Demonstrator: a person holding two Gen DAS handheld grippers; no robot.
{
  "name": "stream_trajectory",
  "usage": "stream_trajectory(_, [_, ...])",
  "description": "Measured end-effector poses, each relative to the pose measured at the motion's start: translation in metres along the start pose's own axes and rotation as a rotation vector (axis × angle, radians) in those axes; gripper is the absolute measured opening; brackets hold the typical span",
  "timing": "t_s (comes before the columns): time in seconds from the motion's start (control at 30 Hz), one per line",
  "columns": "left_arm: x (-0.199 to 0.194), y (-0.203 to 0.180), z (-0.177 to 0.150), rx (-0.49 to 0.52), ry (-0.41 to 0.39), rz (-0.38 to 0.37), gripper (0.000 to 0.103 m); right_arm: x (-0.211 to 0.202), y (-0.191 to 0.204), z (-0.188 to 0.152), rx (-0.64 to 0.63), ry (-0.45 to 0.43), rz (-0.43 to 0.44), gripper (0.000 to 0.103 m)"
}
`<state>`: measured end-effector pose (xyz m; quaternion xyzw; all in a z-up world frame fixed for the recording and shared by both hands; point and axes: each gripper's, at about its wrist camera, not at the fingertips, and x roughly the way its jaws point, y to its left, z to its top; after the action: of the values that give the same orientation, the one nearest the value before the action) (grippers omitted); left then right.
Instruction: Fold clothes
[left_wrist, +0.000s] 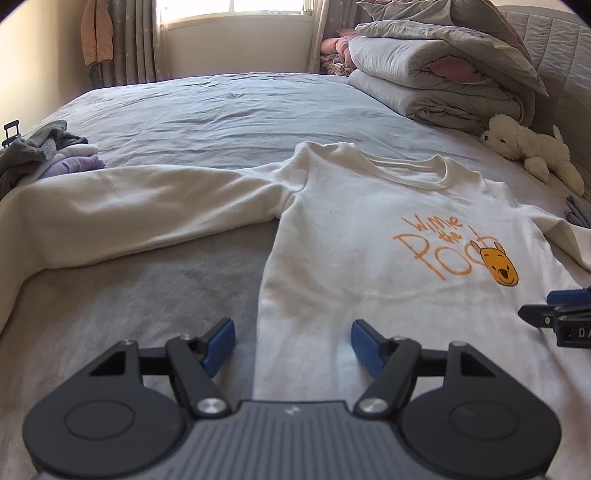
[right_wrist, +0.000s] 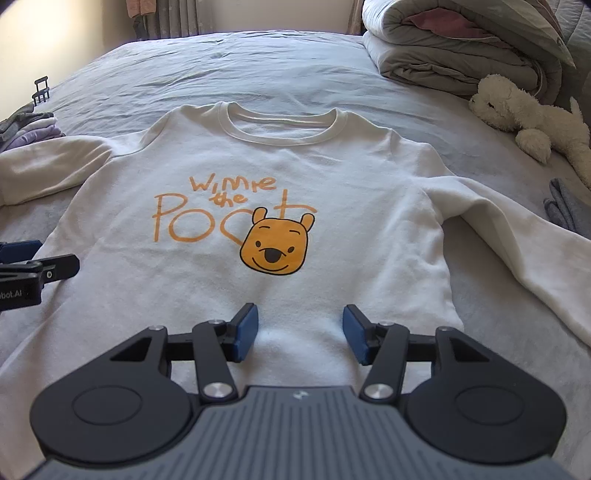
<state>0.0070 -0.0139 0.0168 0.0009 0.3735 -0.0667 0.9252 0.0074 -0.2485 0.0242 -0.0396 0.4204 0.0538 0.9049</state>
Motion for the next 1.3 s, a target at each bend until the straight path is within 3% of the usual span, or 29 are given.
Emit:
stream_trajectory(0.5, [-0.022, 0.005, -0.022, 0.001, -0.007, 0.006, 0.071, -0.013, 0.007, -0.016, -0.007, -0.013, -0.022, 0.056])
stream_trajectory(1.3, [-0.075, 0.024, -0.068, 0.015, 0.036, -0.052, 0.071, -0.080, 0.010, -0.102, 0.059, -0.046, -0.005, 0.056])
